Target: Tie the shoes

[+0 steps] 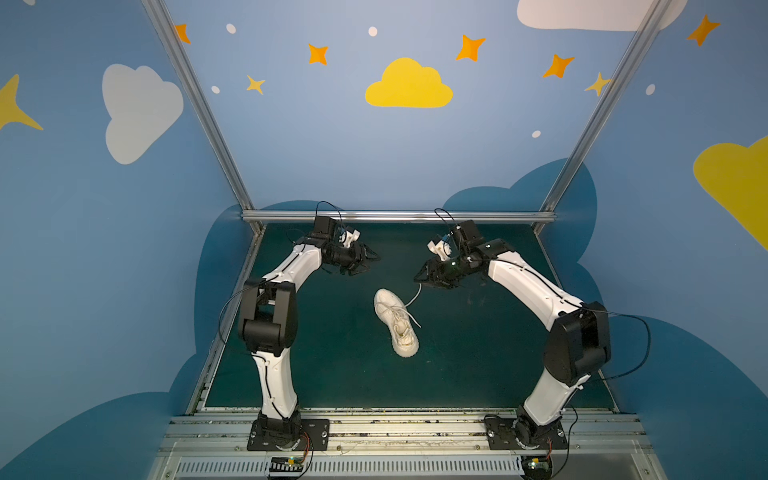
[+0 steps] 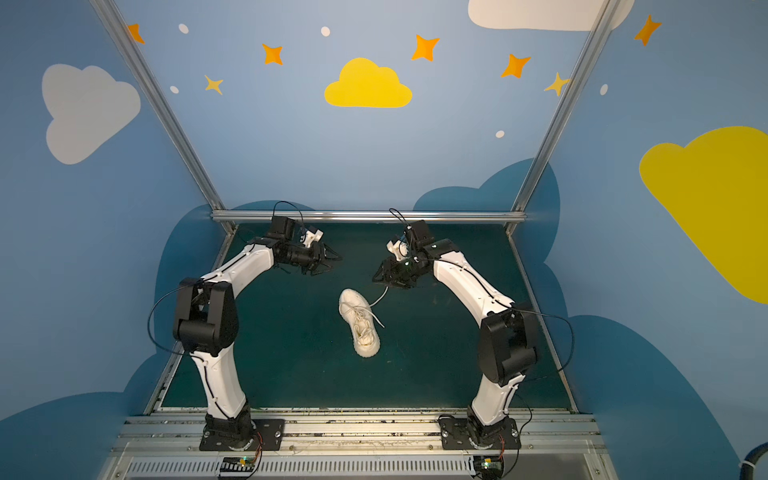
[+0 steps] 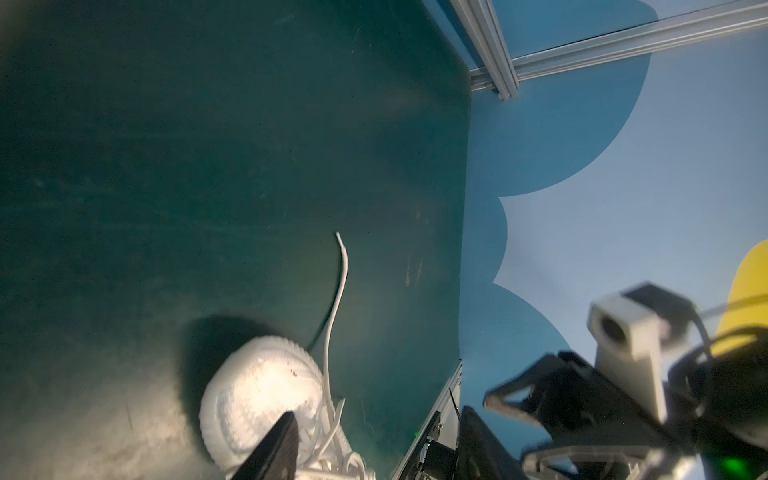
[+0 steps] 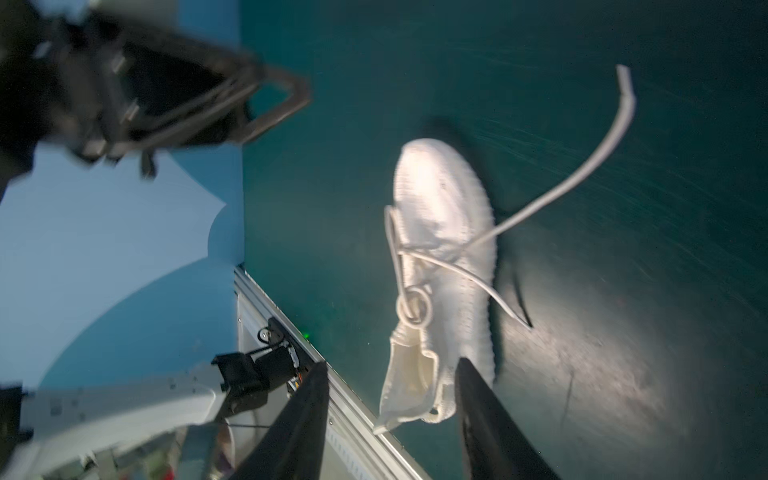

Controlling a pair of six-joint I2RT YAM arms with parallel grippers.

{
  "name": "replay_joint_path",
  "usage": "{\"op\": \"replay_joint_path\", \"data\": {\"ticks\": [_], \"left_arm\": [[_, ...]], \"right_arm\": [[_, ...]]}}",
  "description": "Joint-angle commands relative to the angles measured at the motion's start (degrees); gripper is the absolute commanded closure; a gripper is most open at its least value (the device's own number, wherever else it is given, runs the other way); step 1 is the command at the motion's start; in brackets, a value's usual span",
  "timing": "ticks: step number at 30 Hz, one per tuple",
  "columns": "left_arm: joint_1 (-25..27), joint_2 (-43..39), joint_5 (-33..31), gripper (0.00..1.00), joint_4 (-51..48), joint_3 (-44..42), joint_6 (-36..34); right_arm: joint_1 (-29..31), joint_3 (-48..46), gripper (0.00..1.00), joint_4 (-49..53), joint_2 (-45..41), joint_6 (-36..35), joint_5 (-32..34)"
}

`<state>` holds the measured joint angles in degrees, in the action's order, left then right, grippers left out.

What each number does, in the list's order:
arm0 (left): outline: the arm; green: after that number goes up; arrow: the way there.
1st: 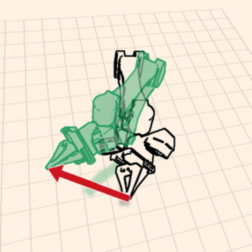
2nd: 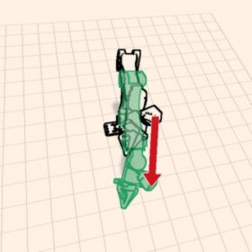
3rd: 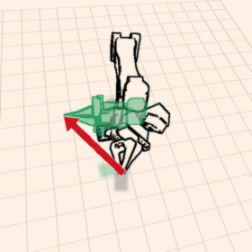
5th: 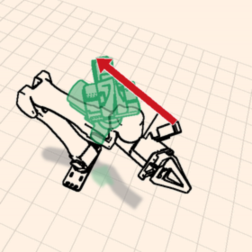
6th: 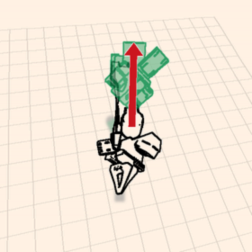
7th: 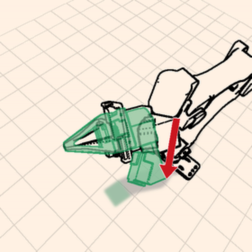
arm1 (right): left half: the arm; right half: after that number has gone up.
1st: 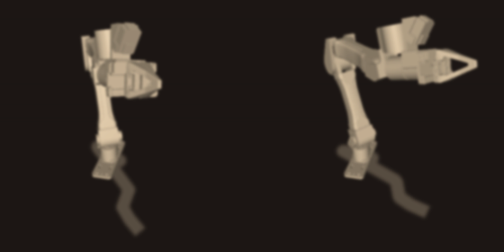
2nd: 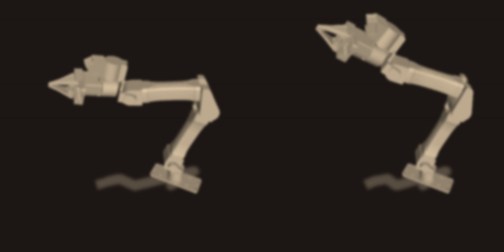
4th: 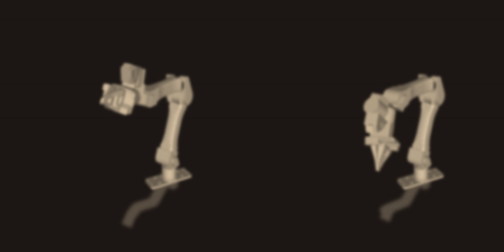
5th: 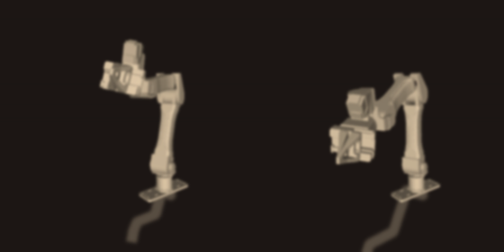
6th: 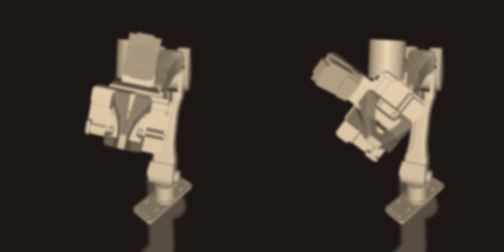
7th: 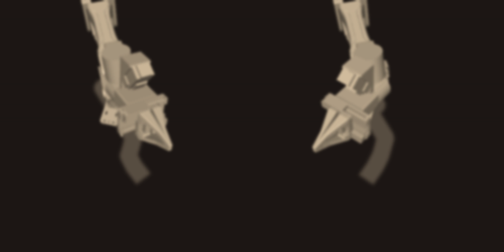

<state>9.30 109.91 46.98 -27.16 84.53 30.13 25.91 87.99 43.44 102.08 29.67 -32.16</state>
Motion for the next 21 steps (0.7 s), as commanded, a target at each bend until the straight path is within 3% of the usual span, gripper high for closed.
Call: {"op": "replay_joint_path", "data": {"ticks": [1, 6, 11, 15, 19, 21], "left_arm": [[1.83, -4.06, -3.05, 0.36, -1.15, -7.61, -2.43], [5.02, -7.58, -8.64, 0.36, -1.23, -13.01, -9.16], [7.68, -11.71, -14.14, 0.35, -0.5, -15.39, -21.54], [8.94, -15.72, -18.27, 0.34, -1.3, -16.14, -38.77], [9.31, -17.19, -14.86, 0.34, -5.68, -15.8, -60.78], [9.24, -16.37, -15.21, 0.35, -6.99, -15.18, -66.33]], "right_arm": [[0.32, 1.9, 0.5, 6.0, 4.15, 6.53, 1.23], [0.18, 5.23, 0.52, 8.64, 11.56, 9.95, -3.9], [0.07, 9.34, 0.53, 13.4, 17.13, 12.58, -5.25], [-0.08, 8.57, 0.54, 11.4, 18.26, 15.37, -8.37], [-0.12, 9.25, 0.55, 11.82, 18.87, 15.17, -9.42], [-0.17, 9.57, 0.55, 12.08, 19.17, 15.06, -9.55]]}}
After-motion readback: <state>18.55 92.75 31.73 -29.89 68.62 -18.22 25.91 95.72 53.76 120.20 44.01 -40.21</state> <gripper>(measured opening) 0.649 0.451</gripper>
